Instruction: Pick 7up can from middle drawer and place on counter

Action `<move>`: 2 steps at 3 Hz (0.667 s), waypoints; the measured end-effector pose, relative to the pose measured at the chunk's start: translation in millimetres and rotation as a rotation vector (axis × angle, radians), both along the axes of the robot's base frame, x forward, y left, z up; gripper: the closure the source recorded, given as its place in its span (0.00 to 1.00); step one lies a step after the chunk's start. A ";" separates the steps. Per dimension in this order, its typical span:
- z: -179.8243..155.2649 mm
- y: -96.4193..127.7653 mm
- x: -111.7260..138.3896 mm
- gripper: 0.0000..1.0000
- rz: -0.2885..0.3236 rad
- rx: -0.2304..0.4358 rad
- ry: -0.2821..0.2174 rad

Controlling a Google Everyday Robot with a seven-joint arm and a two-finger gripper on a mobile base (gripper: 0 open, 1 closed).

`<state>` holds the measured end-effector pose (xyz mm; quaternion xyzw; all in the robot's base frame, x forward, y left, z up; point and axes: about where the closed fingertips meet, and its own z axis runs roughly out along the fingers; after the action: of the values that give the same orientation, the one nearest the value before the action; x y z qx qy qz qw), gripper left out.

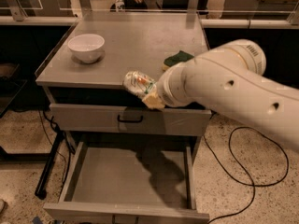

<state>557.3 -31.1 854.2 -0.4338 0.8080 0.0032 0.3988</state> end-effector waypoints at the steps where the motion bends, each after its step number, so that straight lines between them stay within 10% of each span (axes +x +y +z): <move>1: 43.3 3.1 35.9 1.00 -0.013 -0.025 -0.054; 2: 54.9 6.9 38.5 1.00 -0.008 -0.024 -0.072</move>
Offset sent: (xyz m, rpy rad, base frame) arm 0.0321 0.0024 0.0385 -0.0216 -0.0483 -0.0119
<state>595.9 -24.2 909.1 -0.4349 0.7948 -0.0236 0.4226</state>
